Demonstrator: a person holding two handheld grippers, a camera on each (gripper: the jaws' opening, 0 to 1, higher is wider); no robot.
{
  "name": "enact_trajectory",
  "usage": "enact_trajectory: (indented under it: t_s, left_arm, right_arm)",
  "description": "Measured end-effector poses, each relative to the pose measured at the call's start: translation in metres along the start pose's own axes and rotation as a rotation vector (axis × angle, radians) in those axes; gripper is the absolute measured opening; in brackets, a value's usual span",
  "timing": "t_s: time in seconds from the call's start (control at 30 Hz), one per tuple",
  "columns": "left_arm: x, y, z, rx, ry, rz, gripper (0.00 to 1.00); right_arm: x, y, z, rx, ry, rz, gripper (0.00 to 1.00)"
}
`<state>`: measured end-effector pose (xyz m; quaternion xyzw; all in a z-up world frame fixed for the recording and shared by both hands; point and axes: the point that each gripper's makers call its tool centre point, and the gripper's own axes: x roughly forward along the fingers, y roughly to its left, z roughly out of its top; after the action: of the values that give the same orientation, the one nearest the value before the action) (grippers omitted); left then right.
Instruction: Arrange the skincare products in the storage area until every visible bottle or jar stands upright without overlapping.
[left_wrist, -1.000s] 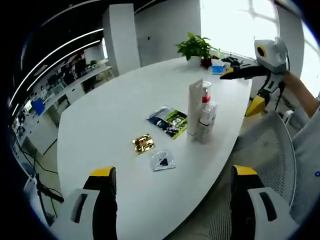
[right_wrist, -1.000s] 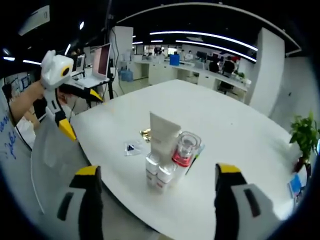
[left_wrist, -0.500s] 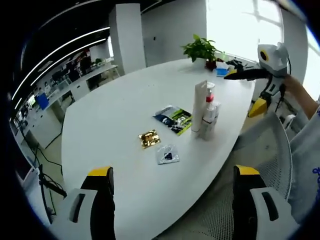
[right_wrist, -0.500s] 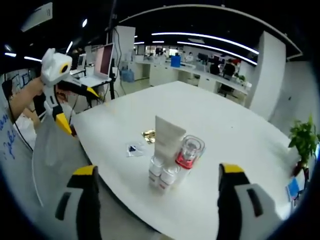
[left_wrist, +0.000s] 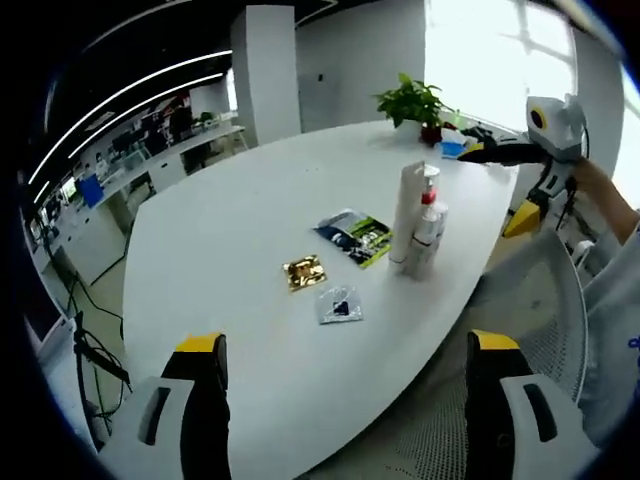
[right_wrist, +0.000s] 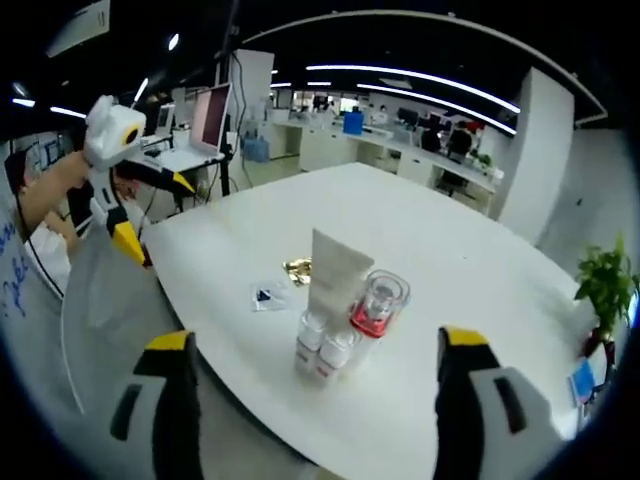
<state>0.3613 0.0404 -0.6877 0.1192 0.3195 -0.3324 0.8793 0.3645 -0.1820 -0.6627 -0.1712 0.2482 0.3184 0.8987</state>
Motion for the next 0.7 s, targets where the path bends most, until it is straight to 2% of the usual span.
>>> enact_trajectory:
  t_s: [0.43,0.7]
  left_arm:
    - [0.019,0.006,0.002,0.002,0.026,-0.008,0.97]
    - [0.044,0.01,0.005,0.006,0.047,-0.019,0.97]
  right_arm:
    - [0.006,-0.009,-0.002,-0.007,0.015,0.009,0.99]
    - [0.006,-0.016,-0.001,0.003,0.009,0.023,0.84]
